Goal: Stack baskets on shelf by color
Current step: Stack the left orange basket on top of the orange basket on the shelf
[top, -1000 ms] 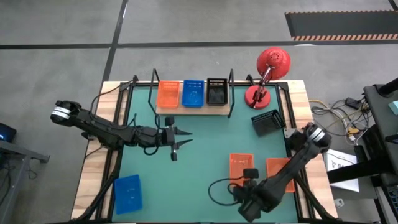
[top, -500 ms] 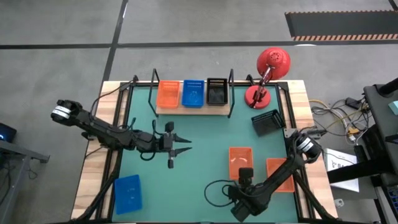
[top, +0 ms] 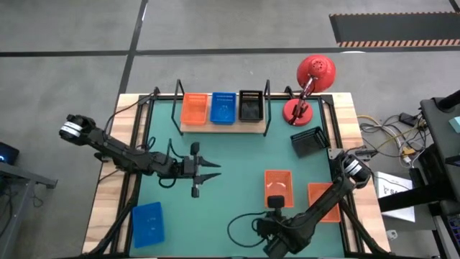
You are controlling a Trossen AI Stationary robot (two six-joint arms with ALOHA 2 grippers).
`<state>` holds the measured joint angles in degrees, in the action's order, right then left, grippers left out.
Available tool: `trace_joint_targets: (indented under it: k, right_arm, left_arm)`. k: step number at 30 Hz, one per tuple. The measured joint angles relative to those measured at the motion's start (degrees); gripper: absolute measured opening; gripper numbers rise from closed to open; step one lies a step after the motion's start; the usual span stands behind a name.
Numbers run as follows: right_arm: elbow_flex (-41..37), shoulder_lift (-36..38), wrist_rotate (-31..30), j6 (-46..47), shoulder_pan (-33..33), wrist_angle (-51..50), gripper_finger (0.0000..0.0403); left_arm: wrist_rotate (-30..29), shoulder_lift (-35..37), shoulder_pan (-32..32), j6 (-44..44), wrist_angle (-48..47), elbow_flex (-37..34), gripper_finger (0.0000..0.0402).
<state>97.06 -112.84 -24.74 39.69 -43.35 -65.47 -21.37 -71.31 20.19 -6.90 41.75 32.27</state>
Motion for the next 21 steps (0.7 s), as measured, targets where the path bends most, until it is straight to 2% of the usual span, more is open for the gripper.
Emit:
trace_joint_targets:
  k: [9, 14, 17, 21]
  right_arm:
    - [4.99, 0.01, -8.97, -6.4, 0.66, 0.13, 0.0008]
    - [7.7, 0.01, -9.83, -10.32, 1.95, -0.32, 0.0008]
    - [9.74, 0.01, -6.61, -12.36, 1.95, -1.33, 0.0009]
    - [11.45, 0.03, 3.83, -11.12, 1.84, -6.44, 0.0027]
  left_arm:
    - [-0.41, 0.06, 4.22, -1.76, 0.23, -0.22, 0.0095]
    - [-3.12, 2.79, 4.35, -5.06, 0.25, -0.26, 0.0095]
    - [-4.49, 4.82, 4.3, -7.26, -0.26, -0.38, 0.0095]
    - [-4.91, 6.71, 4.35, -7.34, -2.63, -0.62, 0.0095]
